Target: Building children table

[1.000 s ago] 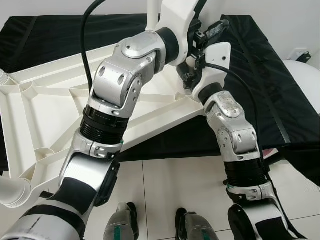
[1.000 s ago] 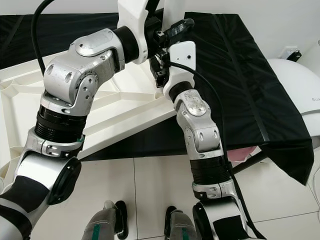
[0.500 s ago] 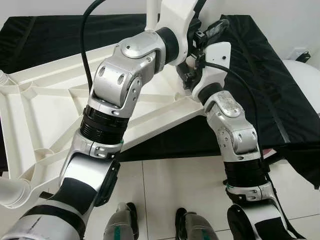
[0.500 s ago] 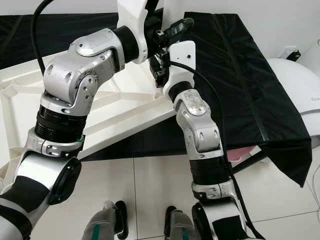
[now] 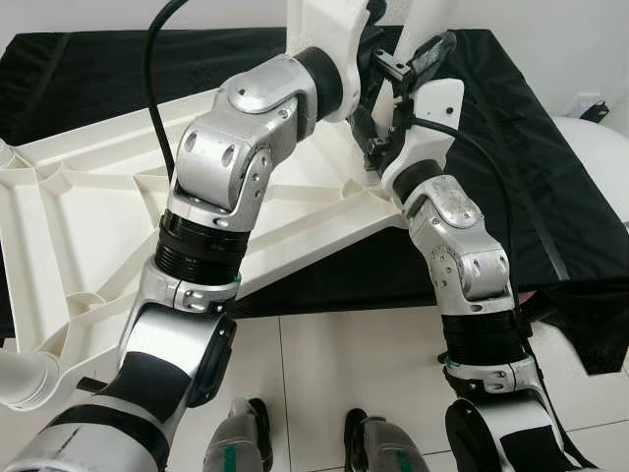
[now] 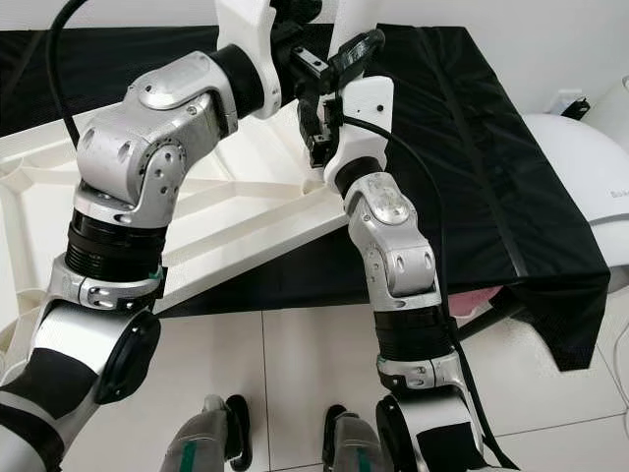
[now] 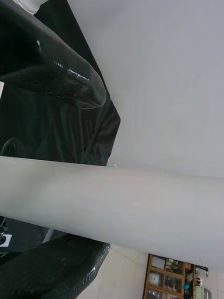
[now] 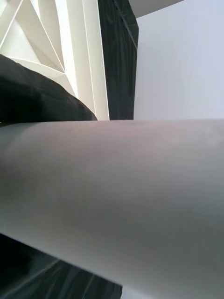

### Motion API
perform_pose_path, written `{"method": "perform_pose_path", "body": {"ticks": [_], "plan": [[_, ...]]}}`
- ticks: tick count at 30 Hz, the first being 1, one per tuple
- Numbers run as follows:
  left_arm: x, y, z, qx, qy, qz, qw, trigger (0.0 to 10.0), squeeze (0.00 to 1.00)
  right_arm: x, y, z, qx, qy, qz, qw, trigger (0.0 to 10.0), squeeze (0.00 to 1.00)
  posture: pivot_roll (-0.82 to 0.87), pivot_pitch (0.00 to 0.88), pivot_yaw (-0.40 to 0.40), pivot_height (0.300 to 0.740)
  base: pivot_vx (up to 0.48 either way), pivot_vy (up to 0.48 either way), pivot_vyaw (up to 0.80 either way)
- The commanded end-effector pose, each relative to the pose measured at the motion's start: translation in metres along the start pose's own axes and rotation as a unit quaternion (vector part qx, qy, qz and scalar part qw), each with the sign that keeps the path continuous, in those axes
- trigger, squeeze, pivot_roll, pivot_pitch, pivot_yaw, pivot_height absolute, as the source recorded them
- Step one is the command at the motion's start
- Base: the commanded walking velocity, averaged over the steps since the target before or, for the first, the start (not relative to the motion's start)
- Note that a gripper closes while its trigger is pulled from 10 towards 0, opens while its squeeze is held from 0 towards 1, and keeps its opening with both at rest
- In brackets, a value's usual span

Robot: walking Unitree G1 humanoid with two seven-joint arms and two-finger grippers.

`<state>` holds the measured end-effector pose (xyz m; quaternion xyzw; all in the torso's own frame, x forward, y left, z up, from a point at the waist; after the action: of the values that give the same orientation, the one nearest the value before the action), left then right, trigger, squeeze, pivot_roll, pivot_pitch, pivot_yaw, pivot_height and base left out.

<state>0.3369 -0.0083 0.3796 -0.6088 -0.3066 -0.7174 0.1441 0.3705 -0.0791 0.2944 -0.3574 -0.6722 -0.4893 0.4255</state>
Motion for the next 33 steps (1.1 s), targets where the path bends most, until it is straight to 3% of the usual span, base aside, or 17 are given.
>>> {"method": "perform_pose_path", "body": {"ticks": [1, 10, 18, 24, 33], "plan": [[-0.009, 0.005, -0.020, -0.048, -0.008, 0.018, 0.999, 10.0, 0.00, 0.011, 0.004, -0.010, -0.022, -0.005, -0.017, 1.000, 10.0, 0.00, -0.08, 0.162, -0.038, 0.740, 0.000, 0.000, 0.00], [0.002, 0.008, -0.029, -0.076, -0.078, -0.020, 0.994, 10.0, 0.00, 0.000, 0.005, -0.013, -0.008, -0.026, 0.005, 1.000, 10.0, 0.00, -0.08, 0.152, -0.041, 0.740, 0.000, 0.000, 0.00], [0.005, 0.009, -0.041, -0.102, -0.085, -0.026, 0.991, 10.0, 0.00, -0.004, 0.006, -0.014, -0.007, -0.033, 0.017, 0.999, 10.0, 0.00, -0.08, 0.152, -0.043, 0.740, 0.000, 0.000, 0.00], [0.014, 0.008, -0.058, -0.139, -0.082, -0.044, 0.986, 10.0, 0.00, -0.010, 0.005, -0.013, 0.004, -0.043, 0.028, 0.999, 10.0, 0.00, -0.07, 0.163, -0.048, 0.740, 0.000, 0.000, 0.00], [0.017, 0.007, -0.061, -0.139, -0.077, -0.046, 0.986, 10.0, 0.00, -0.011, 0.006, -0.009, 0.020, -0.051, 0.032, 0.998, 10.0, 0.00, -0.07, 0.172, -0.047, 0.740, 0.000, 0.000, 0.00]]}}
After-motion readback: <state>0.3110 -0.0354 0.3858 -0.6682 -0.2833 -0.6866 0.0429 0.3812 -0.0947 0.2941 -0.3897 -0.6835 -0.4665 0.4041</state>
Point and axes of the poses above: a point about 5 cm out from each wrist's last joint towards the gripper, its own y axis pointing out of the wrist towards the gripper, its own x axis along the axis of the wrist's last joint, z = x × y, the point moved 4 cm from there along y, pointing out of the wrist towards the gripper, and after that the axes turned 12 degrees about -y, right-handed, at the moved point
